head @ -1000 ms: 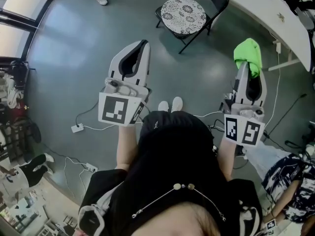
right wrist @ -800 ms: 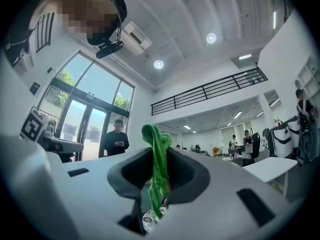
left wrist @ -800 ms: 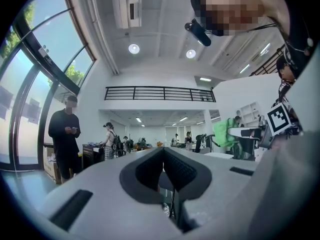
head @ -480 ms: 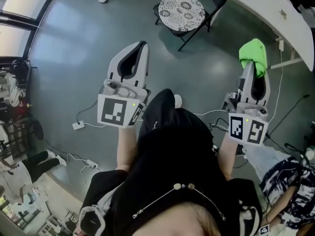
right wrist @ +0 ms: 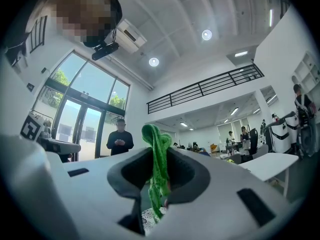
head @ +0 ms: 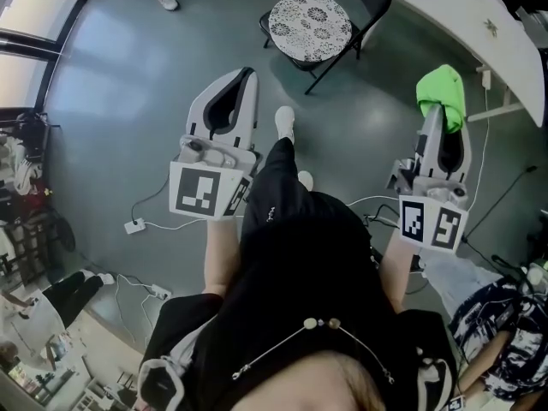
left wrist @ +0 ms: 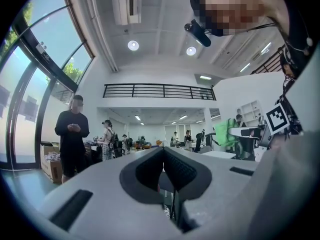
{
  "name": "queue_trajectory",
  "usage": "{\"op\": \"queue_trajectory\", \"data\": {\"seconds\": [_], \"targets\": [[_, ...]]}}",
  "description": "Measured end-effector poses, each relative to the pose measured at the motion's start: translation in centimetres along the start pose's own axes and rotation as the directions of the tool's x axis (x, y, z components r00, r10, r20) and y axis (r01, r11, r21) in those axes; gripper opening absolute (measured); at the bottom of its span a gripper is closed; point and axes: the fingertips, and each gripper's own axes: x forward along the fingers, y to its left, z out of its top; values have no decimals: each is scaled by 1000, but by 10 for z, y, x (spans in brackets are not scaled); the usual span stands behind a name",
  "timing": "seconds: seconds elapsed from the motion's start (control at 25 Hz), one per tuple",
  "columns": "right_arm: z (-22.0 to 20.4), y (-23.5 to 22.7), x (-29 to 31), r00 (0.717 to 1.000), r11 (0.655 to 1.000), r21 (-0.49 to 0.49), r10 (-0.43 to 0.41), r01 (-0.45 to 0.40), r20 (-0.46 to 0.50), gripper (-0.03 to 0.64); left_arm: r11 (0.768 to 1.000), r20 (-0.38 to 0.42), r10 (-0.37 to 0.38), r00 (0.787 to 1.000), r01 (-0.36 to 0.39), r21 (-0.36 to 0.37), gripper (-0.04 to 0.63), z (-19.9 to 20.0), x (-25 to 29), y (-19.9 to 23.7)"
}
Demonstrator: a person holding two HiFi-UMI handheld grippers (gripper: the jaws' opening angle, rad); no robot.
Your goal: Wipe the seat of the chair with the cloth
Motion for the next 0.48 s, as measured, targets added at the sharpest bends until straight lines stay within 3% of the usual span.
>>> {"op": "queue_trajectory", "data": {"seconds": [0.48], "targets": [[-36,20,154,999,998,-39,37,-38,-35,86,1000,8,-6,1000,6,-28,6,-17,108,104]]}}
